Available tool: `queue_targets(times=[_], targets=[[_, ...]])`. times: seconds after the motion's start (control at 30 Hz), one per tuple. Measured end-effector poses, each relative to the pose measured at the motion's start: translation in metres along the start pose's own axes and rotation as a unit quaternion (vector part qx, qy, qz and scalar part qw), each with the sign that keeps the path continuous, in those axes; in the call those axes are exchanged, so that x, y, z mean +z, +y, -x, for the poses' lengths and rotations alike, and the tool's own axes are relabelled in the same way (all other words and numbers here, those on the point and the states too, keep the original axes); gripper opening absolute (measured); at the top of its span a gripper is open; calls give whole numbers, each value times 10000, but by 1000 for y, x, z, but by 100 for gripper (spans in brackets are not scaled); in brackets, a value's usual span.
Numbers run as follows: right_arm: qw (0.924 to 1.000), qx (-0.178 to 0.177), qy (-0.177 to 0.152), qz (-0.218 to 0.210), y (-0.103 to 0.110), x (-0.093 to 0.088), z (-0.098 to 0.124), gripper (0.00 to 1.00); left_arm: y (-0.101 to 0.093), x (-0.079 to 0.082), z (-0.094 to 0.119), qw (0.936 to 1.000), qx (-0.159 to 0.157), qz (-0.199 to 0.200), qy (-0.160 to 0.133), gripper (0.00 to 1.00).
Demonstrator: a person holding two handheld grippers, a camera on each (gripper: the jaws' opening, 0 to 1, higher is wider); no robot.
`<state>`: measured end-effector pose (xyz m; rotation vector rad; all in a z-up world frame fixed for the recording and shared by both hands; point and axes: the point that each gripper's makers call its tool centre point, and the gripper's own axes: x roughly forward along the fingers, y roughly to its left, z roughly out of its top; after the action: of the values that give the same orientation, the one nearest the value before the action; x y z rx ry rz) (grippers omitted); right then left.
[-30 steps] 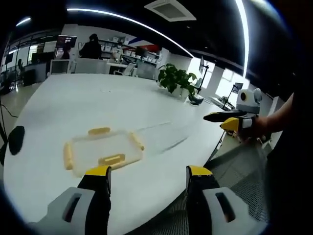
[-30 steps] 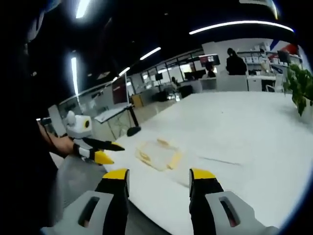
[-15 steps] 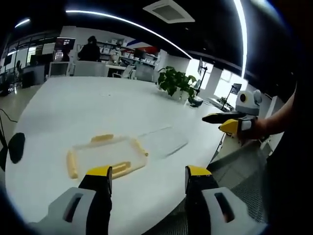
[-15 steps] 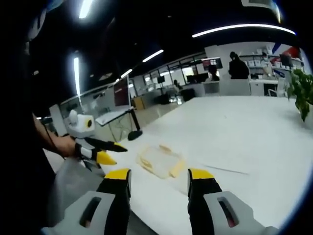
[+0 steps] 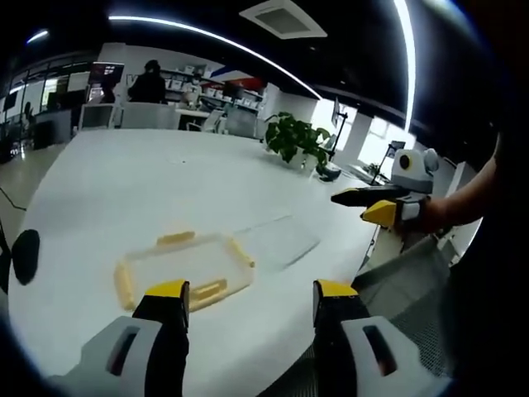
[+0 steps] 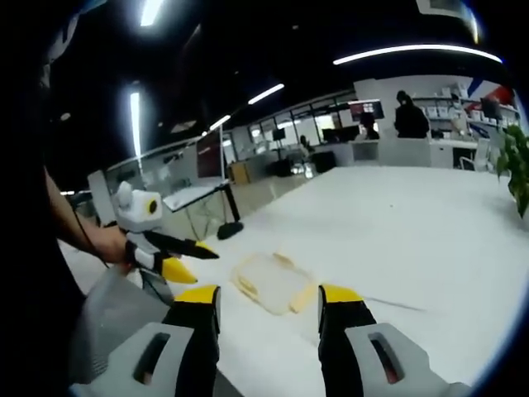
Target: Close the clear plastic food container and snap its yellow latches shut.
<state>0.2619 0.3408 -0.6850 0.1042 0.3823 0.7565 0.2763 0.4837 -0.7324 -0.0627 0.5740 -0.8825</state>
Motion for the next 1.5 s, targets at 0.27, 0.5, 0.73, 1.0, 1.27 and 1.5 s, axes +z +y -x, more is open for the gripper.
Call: queue_targets(times=[0.27, 0.5, 0.73, 1.0, 1.27, 1.5], targets=[[10000, 18, 43, 81, -1, 1, -10, 47, 12, -1, 1, 10000, 33, 27, 43, 61], [9998, 89, 78, 133, 1, 0, -19, 47, 15, -2, 1, 9999, -11, -53, 121, 61], [9996, 121, 165, 206, 1, -2, -25, 47, 20, -5, 2, 9997, -58, -103, 221, 61], [9995, 118, 223, 214, -7, -5, -30, 46, 26, -4, 2, 9998, -28, -14, 201, 62], [9994, 163, 219, 223, -8, -3, -38, 46, 35, -5, 3, 9997, -12, 26, 254, 63], [9986, 241, 330, 334, -5, -5, -47, 46, 46, -3, 2, 9995, 17, 103, 288, 64]])
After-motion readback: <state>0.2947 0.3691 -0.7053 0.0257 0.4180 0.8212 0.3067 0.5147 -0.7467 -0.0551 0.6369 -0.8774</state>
